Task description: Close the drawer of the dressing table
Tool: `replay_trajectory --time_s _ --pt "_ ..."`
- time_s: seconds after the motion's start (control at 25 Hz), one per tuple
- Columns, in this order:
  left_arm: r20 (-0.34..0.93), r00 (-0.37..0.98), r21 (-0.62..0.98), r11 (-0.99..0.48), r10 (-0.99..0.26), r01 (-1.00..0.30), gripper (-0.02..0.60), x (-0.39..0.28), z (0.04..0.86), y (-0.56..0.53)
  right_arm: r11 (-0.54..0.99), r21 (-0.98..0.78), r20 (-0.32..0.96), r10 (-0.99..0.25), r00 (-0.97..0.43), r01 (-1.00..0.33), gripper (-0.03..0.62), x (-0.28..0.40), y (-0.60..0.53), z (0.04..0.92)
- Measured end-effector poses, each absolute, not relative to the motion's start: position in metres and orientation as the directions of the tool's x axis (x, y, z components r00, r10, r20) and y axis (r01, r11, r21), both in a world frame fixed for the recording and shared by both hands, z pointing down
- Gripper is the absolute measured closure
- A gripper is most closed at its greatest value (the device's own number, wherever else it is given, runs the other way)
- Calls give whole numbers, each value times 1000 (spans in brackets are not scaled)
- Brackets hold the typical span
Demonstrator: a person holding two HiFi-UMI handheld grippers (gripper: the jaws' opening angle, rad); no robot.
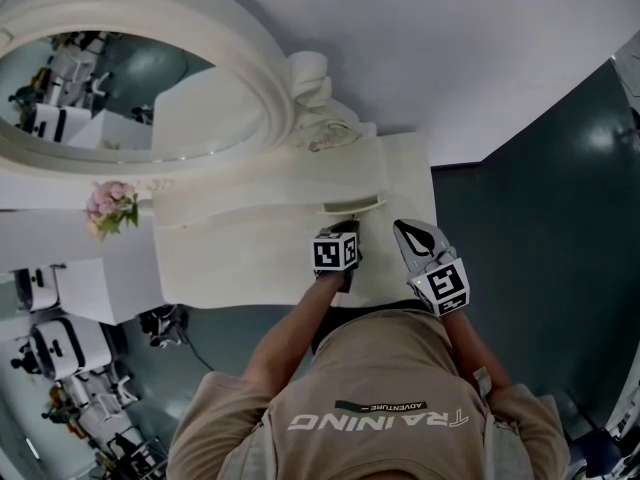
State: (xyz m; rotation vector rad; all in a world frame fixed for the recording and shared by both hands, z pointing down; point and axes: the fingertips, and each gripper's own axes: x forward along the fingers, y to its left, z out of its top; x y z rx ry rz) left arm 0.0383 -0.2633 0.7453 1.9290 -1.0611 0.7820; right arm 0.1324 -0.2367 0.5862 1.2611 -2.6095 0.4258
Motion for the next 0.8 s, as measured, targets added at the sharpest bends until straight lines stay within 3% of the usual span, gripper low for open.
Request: replay_trajectory --time_s 0.8 --pt "777 450 353 -287 -440 -891 563 34 743 -304 597 -171 314 -721 -618 -784 592 132 -262 589"
